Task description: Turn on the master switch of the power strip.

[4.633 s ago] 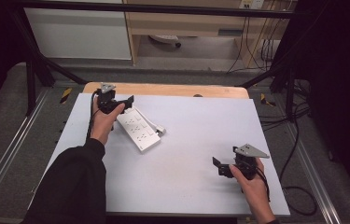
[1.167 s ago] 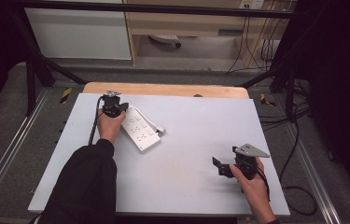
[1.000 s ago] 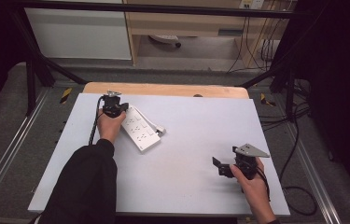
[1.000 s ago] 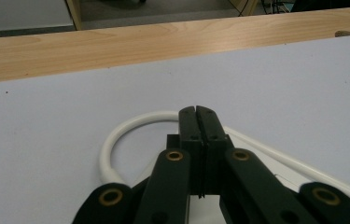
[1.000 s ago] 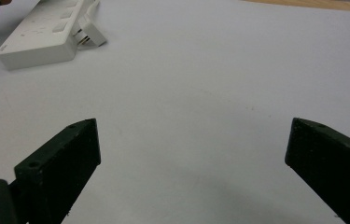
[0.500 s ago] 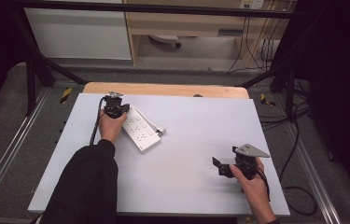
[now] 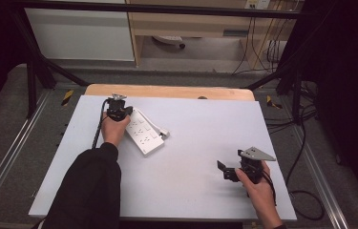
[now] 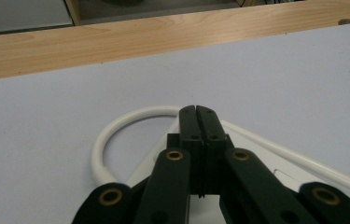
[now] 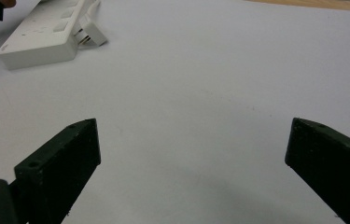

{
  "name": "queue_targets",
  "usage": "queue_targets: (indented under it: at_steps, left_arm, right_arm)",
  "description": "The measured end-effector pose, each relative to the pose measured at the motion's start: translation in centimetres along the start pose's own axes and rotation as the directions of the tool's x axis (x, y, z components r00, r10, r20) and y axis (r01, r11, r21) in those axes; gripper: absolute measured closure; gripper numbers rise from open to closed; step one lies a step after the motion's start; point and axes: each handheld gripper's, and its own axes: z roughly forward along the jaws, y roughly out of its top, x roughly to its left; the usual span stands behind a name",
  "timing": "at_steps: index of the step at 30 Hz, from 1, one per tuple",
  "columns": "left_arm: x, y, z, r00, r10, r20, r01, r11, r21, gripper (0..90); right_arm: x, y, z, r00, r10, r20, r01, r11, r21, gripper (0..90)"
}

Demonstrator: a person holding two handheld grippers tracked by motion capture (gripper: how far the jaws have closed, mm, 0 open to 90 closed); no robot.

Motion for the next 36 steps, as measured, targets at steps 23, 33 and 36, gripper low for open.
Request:
queue_targets:
  at_steps: [23, 33, 36]
  left_arm:
    - [0.07, -0.02, -0.02, 0.9999, -0.011, -0.005, 0.011, 0.9999, 0.011, 90.0]
    - [0.06, -0.03, 0.00, 0.9999, -0.010, -0.007, 0.010, 0.9999, 0.012, 90.0]
    - [0.07, -0.03, 0.00, 0.9999, -0.013, -0.006, 0.013, 0.9998, 0.013, 90.0]
  right_arm:
    - [0.05, -0.02, -0.02, 1.0000, 0.001, -0.003, -0.001, 1.000, 0.005, 3.6]
    - [0.06, -0.03, 0.00, 1.0000, 0.000, -0.004, 0.000, 1.000, 0.008, 3.6]
    - [0.07, -0.04, 0.01, 1.0000, 0.000, -0.004, 0.000, 1.000, 0.011, 3.6]
